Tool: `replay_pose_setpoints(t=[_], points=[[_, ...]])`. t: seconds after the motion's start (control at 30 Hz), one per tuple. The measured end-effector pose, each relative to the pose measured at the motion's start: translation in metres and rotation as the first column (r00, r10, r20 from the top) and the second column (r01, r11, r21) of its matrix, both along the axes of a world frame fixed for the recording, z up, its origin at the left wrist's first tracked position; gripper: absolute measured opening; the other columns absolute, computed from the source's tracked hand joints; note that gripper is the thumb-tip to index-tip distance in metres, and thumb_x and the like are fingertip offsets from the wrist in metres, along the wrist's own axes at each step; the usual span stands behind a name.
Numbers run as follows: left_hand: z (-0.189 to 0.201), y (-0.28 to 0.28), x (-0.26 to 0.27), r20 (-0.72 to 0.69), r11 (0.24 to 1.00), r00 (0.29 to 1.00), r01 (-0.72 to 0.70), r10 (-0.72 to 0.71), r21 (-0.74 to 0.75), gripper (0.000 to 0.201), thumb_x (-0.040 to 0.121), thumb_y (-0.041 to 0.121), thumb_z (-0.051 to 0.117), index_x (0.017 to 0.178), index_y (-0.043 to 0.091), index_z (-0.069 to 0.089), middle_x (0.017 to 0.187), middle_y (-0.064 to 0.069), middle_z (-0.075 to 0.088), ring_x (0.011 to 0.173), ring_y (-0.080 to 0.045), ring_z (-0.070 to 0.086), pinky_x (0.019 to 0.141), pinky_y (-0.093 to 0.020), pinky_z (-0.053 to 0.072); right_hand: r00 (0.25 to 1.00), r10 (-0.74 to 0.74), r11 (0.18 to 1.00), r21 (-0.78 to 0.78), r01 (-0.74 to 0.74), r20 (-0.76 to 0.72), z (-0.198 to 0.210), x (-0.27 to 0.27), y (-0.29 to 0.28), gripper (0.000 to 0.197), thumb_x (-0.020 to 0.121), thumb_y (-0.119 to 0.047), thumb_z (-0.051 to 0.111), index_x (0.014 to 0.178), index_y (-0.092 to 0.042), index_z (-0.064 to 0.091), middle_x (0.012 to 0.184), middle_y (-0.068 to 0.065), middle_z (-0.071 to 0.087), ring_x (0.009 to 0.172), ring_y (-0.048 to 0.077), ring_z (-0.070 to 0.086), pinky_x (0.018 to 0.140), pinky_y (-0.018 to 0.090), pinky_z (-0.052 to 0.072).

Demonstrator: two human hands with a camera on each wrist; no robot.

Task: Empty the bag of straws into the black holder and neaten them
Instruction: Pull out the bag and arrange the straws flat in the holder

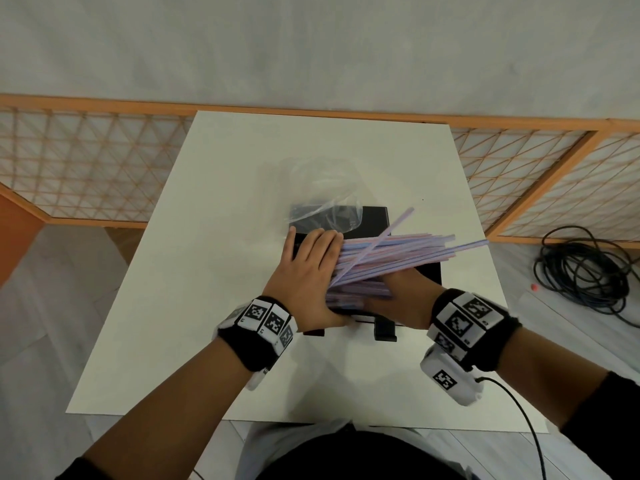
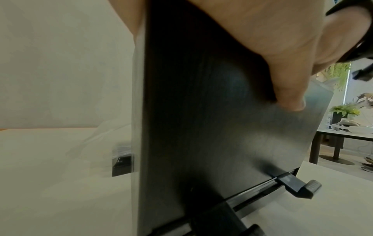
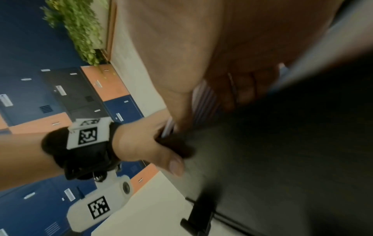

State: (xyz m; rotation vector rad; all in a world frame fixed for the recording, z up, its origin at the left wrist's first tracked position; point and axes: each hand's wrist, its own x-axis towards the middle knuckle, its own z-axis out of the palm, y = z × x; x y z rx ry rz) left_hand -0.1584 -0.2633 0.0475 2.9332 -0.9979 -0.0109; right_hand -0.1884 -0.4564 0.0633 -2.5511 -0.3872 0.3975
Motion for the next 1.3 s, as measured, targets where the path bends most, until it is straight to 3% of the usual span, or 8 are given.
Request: replay_pose_setpoints(t=[0.2, 0.4, 0.53, 0.63, 0.7, 0.9, 1.07, 1.3], points=[[-0.006, -0.002, 0.008, 0.017, 1.0, 1.0, 0.002, -0.003, 0.026, 0.121, 0.054, 0.089, 0.044, 0.147, 0.017, 0.017, 0.151, -0.01, 0.027, 0.14, -0.03, 0.02, 0.116, -0.058, 0.003, 0.988, 0.047, 0.947, -0.308, -0.091, -0.146, 0.058, 0.002, -0.019, 0.013, 0.088, -0.02, 0.053, 0.093, -0.019, 0.064, 0.097, 0.001, 0.067, 0.099, 0.023, 0.057, 0.082, 0.025, 0.041], [-0.004, -0.003, 0.016, -0.032, 0.994, 0.999, 0.04, -0.037, 0.099, 0.099, 0.059, 0.091, 0.036, 0.143, 0.041, 0.023, 0.157, -0.012, 0.006, 0.145, -0.032, 0.0, 0.114, -0.059, -0.006, 0.991, -0.113, 0.974, -0.19, 0.124, 0.069, 0.086, 0.003, -0.045, 0.019, 0.091, -0.022, 0.052, 0.096, -0.014, 0.068, 0.096, 0.006, 0.069, 0.091, 0.025, 0.062, 0.079, 0.029, 0.043], [-0.005, -0.003, 0.018, -0.049, 0.995, 0.997, 0.059, -0.055, 0.086, 0.091, 0.06, 0.093, 0.031, 0.141, 0.052, 0.021, 0.158, -0.012, 0.0, 0.145, -0.033, -0.005, 0.114, -0.059, -0.008, 0.918, -0.323, 0.927, -0.119, 0.356, 0.233, 0.051, -0.003, -0.059, 0.055, 0.081, -0.055, 0.049, 0.127, -0.023, 0.049, 0.133, 0.009, 0.049, 0.126, 0.03, 0.043, 0.106, 0.047, 0.035], [-0.005, -0.003, 0.018, -0.039, 0.996, 0.998, 0.05, -0.047, 0.077, 0.103, 0.06, 0.093, 0.033, 0.146, 0.042, 0.01, 0.158, -0.013, 0.004, 0.146, -0.033, 0.0, 0.115, -0.058, -0.007, 0.96, -0.276, 0.923, -0.265, 0.279, 0.051, 0.026, -0.017, -0.054, 0.082, 0.077, -0.065, 0.047, 0.146, -0.029, 0.019, 0.158, 0.007, 0.007, 0.147, 0.026, 0.0, 0.118, 0.05, 0.002], [-0.003, -0.003, 0.018, -0.03, 0.997, 0.999, 0.034, -0.032, 0.07, 0.113, 0.058, 0.093, 0.037, 0.148, 0.033, 0.003, 0.157, -0.013, 0.014, 0.145, -0.032, 0.009, 0.116, -0.058, -0.003, 0.977, -0.21, 0.935, -0.284, 0.213, 0.042, 0.009, -0.023, -0.043, 0.08, 0.078, -0.061, 0.034, 0.147, -0.025, 0.017, 0.159, 0.011, -0.003, 0.146, 0.027, -0.008, 0.118, 0.052, 0.0], [0.0, -0.006, 0.016, -0.035, 0.999, 0.999, 0.01, -0.009, 0.045, 0.12, 0.058, 0.091, 0.04, 0.148, 0.02, 0.006, 0.154, -0.009, 0.024, 0.142, -0.029, 0.019, 0.116, -0.057, 0.0, 0.966, -0.234, 0.919, -0.299, 0.257, 0.111, -0.005, -0.02, 0.005, 0.057, 0.091, -0.032, 0.024, 0.143, -0.01, 0.027, 0.156, 0.024, 0.0, 0.145, 0.036, 0.005, 0.118, 0.047, 0.003], [0.007, -0.016, 0.013, -0.09, 0.99, 0.994, -0.049, 0.061, 0.135, 0.129, 0.056, 0.087, 0.047, 0.148, 0.015, -0.009, 0.158, -0.013, 0.004, 0.146, -0.03, 0.001, 0.115, -0.058, -0.004, 0.938, -0.238, 0.947, -0.155, 0.282, 0.252, 0.016, -0.01, -0.002, 0.05, 0.082, -0.029, 0.062, 0.129, -0.017, 0.05, 0.133, 0.009, 0.049, 0.124, 0.029, 0.045, 0.104, 0.041, 0.033], [0.006, -0.056, 0.006, -0.127, 0.993, 0.989, -0.064, 0.075, 0.095, 0.127, 0.06, 0.085, 0.05, 0.148, 0.01, -0.004, 0.158, -0.013, 0.002, 0.146, -0.03, -0.001, 0.116, -0.054, -0.006, 0.987, -0.064, 0.92, -0.392, 0.002, -0.145, 0.011, 0.025, -0.014, 0.072, 0.078, -0.041, 0.062, 0.14, -0.026, 0.031, 0.144, -0.001, 0.039, 0.132, 0.025, 0.038, 0.108, 0.045, 0.033]])
